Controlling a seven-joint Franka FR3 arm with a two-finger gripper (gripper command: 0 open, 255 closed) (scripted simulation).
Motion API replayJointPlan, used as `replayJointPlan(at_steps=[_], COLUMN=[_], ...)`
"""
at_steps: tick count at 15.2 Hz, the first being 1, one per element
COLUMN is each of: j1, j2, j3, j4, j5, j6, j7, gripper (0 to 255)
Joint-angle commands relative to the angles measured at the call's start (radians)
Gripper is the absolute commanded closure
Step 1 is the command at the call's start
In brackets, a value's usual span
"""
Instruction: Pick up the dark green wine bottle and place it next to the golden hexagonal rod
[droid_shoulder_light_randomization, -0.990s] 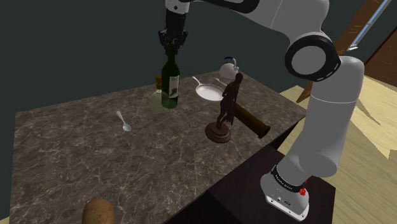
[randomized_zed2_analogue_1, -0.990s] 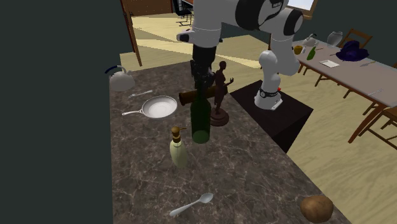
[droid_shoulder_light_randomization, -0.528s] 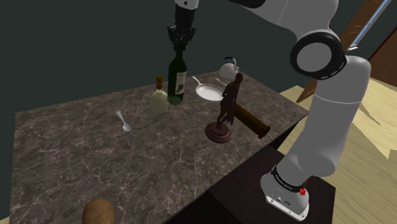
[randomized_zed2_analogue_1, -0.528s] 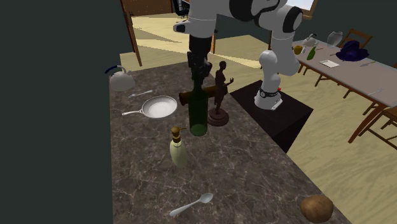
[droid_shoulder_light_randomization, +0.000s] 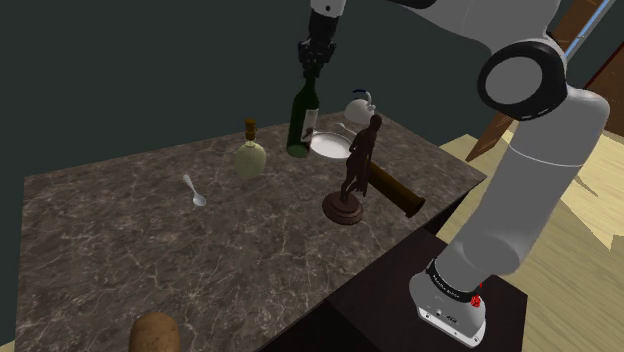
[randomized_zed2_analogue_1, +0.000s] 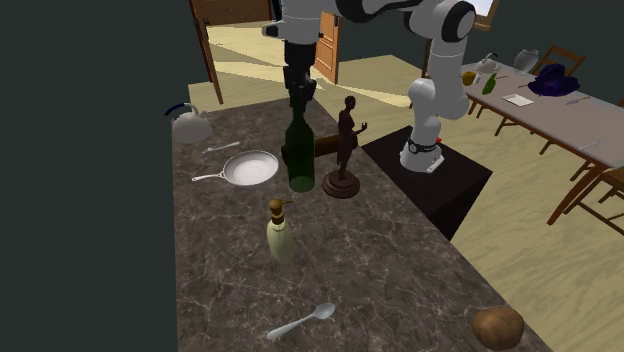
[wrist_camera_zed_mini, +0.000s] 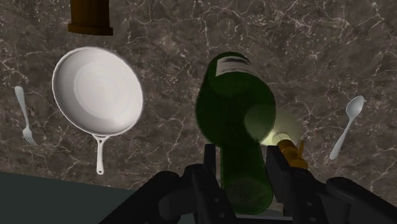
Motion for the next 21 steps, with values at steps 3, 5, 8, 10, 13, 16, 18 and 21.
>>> replayJointPlan(at_steps=[3, 5, 8, 10, 13, 16, 18, 21], j1=[-0.054, -0.081, -0.121, -0.148, -0.189, -0.231, -0.260, -0.306], j2=[-0.047, -0.057, -0.065, -0.065, -0.057, -0.039, -0.021, 0.016], j3=[-0.036, -0.055, -0.084, -0.103, -0.133, -0.162, -0.181, -0.207], j4=[-0.060, -0.074, -0.085, -0.084, -0.073, -0.049, -0.025, 0.024], j5=[0.013, 0.020, 0.029, 0.036, 0.047, 0.060, 0.070, 0.088], j6=[0.013, 0.016, 0.016, 0.015, 0.009, 0.000, -0.009, -0.027], j7=[-0.091, -0.137, -0.206, -0.252, -0.322, -0.392, -0.438, -0.508], gripper=[255, 255, 255, 255, 255, 255, 255, 255])
